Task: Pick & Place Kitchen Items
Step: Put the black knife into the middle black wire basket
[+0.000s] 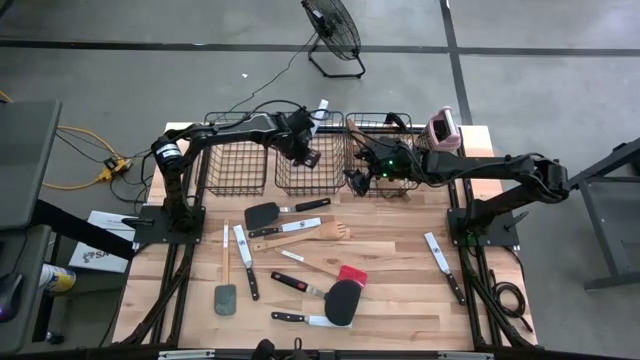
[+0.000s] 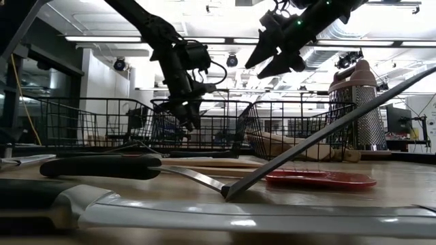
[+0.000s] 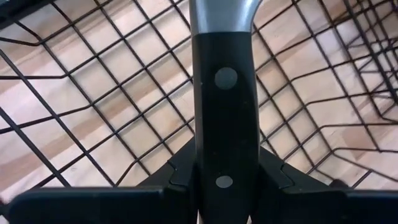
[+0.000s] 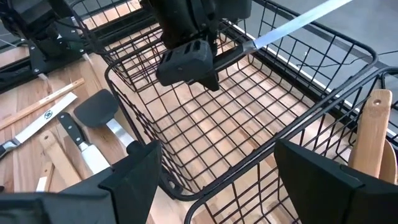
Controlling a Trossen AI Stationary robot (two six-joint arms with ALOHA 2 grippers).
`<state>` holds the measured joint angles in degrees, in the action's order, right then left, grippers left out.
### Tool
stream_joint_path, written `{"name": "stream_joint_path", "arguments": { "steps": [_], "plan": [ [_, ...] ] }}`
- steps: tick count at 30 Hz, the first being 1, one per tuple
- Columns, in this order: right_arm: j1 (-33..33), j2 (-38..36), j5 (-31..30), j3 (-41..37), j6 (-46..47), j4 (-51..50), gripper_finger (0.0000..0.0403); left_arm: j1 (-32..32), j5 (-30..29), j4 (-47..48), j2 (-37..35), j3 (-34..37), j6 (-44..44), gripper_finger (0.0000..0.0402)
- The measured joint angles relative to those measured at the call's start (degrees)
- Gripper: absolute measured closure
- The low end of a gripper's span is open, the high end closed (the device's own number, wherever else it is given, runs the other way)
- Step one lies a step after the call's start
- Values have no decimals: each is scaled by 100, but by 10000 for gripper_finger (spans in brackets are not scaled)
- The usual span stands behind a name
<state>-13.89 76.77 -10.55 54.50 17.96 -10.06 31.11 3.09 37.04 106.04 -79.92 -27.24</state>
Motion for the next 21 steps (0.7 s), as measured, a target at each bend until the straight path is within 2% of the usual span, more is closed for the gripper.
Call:
{"name": "stream_joint_path", "arguments": {
  "steps": [8,13,21],
  "plan": [
    [0,2,-1,-20,0,-61,101,0,90,215,-2,0,542,316],
    [0,2,0,-20,0,-61,101,0,98,237,-2,2,629,273],
    [0,2,-1,-22,0,-61,101,0,105,186,-2,4,628,262]
  ]
}}
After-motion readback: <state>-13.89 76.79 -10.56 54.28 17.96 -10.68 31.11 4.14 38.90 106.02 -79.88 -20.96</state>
